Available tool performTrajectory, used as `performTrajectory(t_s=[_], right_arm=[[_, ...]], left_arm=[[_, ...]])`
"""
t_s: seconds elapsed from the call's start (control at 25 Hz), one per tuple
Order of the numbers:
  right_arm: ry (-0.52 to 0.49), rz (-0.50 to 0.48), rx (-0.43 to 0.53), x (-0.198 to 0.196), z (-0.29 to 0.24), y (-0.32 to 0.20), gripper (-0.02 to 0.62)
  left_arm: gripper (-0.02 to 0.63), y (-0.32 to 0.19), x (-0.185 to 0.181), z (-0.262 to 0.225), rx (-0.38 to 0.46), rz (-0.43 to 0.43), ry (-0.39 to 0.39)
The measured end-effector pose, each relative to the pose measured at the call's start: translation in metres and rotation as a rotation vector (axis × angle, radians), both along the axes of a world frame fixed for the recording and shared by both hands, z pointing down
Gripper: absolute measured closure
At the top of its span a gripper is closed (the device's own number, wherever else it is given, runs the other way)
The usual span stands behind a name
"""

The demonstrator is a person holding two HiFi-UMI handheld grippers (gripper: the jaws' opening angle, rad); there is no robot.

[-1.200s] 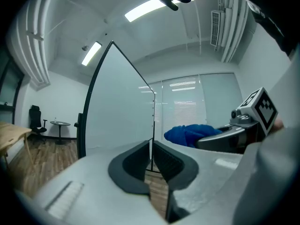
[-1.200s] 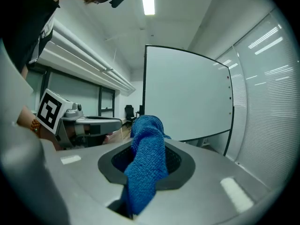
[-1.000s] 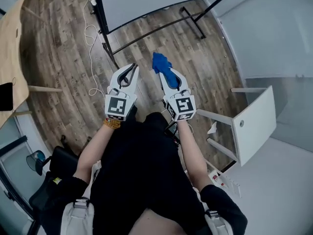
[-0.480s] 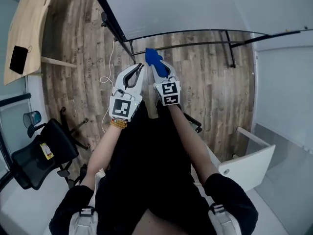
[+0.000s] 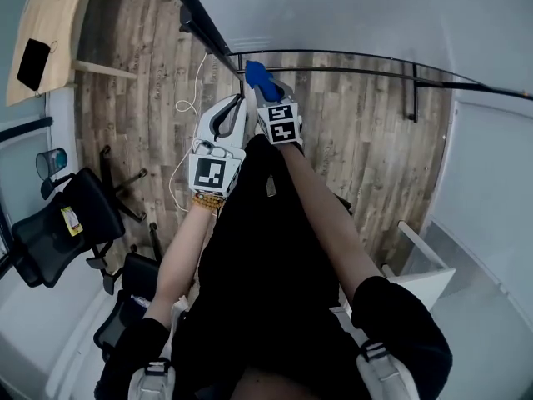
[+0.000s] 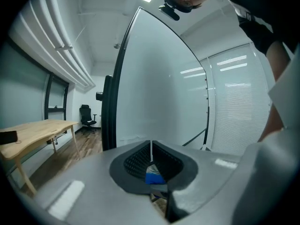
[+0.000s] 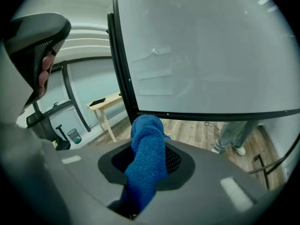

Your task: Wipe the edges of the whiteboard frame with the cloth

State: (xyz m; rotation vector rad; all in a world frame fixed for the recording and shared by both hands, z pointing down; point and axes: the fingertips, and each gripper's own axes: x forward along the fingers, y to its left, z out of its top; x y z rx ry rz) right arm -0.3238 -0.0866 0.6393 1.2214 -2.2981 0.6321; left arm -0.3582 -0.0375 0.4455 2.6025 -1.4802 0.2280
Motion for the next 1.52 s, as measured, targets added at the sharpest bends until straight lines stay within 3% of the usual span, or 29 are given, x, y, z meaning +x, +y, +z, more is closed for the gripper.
performTrajectory(t_s=[0.16, 0.4, 1.0, 1.32, 1.52], right_arm=[[-0.001, -0.04, -0.082, -0.025, 0.021, -0.014, 0.494], [-0.015, -0.039, -0.125, -0.043, 0.029, -0.035, 0.495], [-0.029, 0.005, -0.135, -0.054, 0.019, -0.057, 0.505], [-0.056, 0.04, -0.108, -0.046, 0.015, -0.061, 0.506], [-0.091, 0.036, -0.097, -0.046, 0.015, -0.063, 0.506]], left_arm=[[0.595, -0.008, -0.014, 0.007, -0.021, -0.051, 0.009], [0.595, -0.02, -0.029, 0.009, -0.025, -0.089, 0.022], [0.6, -0.048, -0.049, 0.021, -0.042, -0.107, 0.052], [0.601, -0.054, -0.038, 0.027, -0.041, -0.066, 0.012], [0.601, -0.059, -0.031, 0.026, -0.022, -0.087, -0.016]])
